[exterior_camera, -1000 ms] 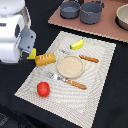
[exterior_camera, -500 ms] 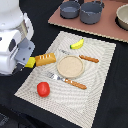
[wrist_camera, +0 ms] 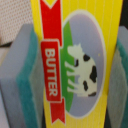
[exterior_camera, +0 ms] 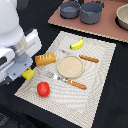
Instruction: Interact with the objects in diverse but meaningful ways.
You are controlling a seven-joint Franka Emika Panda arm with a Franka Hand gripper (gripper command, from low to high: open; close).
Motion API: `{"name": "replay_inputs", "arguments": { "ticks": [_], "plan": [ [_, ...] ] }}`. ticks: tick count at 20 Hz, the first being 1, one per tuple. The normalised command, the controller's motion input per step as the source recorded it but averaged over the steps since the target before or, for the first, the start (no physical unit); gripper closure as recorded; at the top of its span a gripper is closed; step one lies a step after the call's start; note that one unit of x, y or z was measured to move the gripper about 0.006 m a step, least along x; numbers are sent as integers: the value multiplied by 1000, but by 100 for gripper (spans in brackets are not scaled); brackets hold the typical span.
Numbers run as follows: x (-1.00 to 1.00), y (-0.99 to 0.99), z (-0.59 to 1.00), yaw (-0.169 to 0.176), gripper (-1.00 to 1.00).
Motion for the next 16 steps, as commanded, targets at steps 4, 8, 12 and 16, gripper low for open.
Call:
{"name": "replay_inputs", "arguments": {
  "ticks": [4, 8, 12, 16],
  "plan": [
    [421, -179, -26, -66, 100],
    [399, -200, -19, -67, 100],
    [304, -204, -121, -57, 100],
    [131, -126, -219, -15, 100]
  ]
}}
